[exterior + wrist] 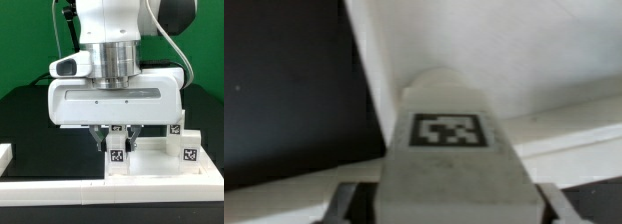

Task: Assemble square table

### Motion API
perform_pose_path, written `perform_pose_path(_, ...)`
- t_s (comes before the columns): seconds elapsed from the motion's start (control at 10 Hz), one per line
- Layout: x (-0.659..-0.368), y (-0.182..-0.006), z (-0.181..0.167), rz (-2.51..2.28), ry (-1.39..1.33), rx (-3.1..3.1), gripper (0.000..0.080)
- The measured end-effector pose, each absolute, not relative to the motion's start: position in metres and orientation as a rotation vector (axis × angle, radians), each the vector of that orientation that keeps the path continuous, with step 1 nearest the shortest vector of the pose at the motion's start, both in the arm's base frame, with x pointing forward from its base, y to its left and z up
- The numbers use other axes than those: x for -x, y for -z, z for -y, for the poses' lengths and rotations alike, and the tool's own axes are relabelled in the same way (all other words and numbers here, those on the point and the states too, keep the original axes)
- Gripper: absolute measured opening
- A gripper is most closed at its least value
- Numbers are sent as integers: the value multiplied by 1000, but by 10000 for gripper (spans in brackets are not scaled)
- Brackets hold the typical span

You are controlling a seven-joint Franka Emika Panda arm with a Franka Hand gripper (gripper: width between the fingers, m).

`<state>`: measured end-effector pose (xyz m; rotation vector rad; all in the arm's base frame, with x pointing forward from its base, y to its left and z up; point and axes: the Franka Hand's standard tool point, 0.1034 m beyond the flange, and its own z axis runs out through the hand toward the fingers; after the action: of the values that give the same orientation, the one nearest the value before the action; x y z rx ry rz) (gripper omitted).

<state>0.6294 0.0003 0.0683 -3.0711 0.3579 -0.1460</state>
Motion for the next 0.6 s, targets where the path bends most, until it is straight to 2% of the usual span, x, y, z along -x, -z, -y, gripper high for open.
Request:
perform_pose_path(0.4, -629, -68, 0, -814, 132, 2964, 288)
perform_pose_path(0.6, -627, -68, 2, -1276, 83, 2748, 289)
